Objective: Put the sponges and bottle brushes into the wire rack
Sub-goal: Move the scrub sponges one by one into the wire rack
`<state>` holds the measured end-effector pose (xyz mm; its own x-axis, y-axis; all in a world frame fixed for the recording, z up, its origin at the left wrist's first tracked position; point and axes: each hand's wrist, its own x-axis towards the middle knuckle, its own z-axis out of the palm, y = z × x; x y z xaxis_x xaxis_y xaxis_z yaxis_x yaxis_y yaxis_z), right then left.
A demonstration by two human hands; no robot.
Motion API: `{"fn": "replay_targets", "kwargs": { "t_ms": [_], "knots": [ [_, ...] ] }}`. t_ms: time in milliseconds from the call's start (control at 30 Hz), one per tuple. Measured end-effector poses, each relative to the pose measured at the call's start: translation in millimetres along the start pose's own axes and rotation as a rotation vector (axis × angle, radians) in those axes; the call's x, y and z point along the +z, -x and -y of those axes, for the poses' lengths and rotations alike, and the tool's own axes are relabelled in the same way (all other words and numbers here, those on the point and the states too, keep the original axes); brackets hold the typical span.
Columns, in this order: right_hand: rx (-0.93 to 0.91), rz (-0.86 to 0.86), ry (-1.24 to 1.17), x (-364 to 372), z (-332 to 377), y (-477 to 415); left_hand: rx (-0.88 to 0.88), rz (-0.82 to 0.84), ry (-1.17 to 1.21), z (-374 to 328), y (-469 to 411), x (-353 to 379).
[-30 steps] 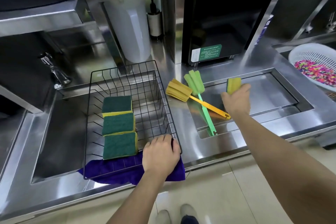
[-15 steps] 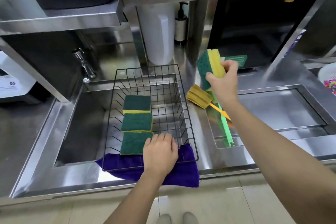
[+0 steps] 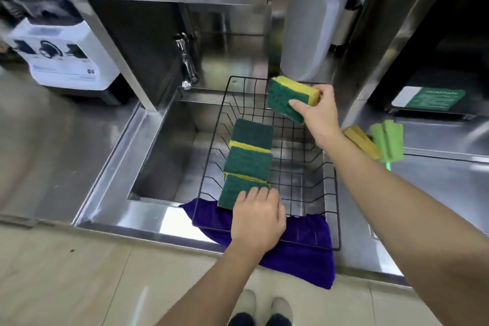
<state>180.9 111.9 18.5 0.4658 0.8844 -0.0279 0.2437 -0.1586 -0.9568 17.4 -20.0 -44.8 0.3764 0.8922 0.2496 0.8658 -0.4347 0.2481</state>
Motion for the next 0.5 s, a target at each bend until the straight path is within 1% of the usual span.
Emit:
{"fn": "replay_targets", "kwargs": {
  "t_ms": [100, 200, 367, 500],
  "knots": [
    [0.045, 0.051, -0.038, 19, -4, -14, 0.008, -0.014, 0.017, 0, 1, 1],
    [0.137, 0.131, -0.066, 37, -18, -29, 0.031, -0.031, 0.011, 0, 2, 4],
    [0.266, 0.113, -0.095, 62, -33, -43, 0.036, -0.062, 0.035, 0, 3, 5],
    [0.316, 0.146, 0.009, 75, -39, -51, 0.029, -0.051, 0.043, -1, 2, 4]
  ]
}}
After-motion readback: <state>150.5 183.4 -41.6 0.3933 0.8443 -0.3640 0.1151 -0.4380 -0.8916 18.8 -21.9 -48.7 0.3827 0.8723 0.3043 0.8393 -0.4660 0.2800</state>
